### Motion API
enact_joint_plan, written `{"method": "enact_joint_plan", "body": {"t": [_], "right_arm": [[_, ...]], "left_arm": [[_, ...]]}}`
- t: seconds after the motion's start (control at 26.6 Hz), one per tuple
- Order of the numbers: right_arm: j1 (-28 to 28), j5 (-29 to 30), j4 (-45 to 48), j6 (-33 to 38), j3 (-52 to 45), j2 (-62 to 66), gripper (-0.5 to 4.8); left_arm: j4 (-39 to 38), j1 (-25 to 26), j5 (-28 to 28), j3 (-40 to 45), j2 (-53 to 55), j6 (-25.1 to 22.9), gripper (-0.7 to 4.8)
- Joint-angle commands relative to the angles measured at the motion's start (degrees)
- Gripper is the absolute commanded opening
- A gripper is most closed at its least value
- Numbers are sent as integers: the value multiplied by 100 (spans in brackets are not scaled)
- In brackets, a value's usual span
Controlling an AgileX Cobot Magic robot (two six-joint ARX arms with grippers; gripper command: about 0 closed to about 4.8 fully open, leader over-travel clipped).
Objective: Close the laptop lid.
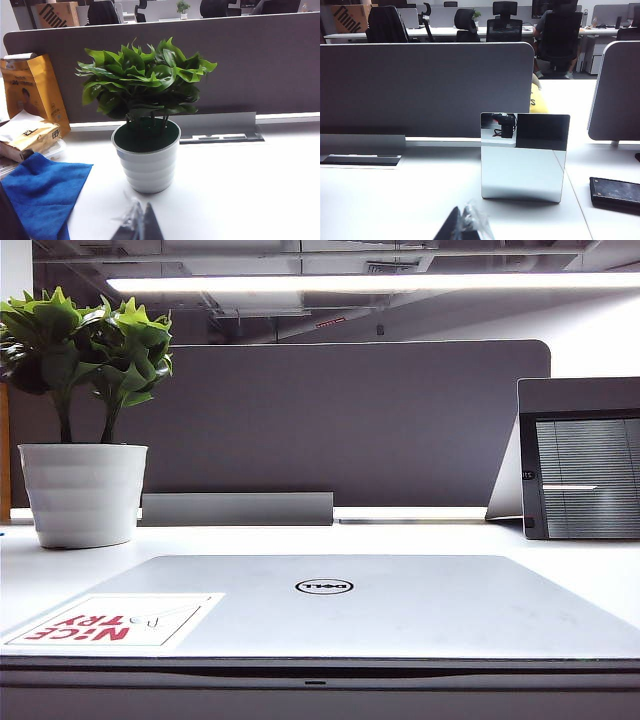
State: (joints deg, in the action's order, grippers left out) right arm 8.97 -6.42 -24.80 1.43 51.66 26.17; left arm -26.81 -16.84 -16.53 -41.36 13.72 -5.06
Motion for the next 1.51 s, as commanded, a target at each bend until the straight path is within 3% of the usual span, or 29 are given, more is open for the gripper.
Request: {"method": "enact_joint_plan", "body": {"t": [0.04, 0.19, 0.3, 0.53, 0.68, 1.02, 1.28, 1.51], "right_arm": [[7, -9, 83, -17, 17, -7, -5], [7, -9, 83, -17, 15, -7, -4], [7, -9, 83, -17, 15, -7, -5], [7, -2, 81, -17, 17, -9, -4], [7, -13, 81, -15, 15, -7, -4], [7, 2, 81, -17, 17, -9, -4], [7, 2, 79, -17, 17, -9, -4], [7, 2, 61, -15, 15, -7, -5]], "left_arm": [[55, 13, -2, -22, 0, -127, -5], [22, 81, -33, -15, -2, -356, -5], [15, 575, 164, 87, -2, -306, -5], [680, 1928, 1707, 977, -44, -267, -5], [1617, 2354, 2474, 1810, -210, 125, -5], [2704, 2363, 2472, 3375, -1010, 632, -5], [2736, 2267, 2358, 3818, -1346, 1001, -5], [2885, 1838, 1746, 4019, -1349, 1005, -5]]}}
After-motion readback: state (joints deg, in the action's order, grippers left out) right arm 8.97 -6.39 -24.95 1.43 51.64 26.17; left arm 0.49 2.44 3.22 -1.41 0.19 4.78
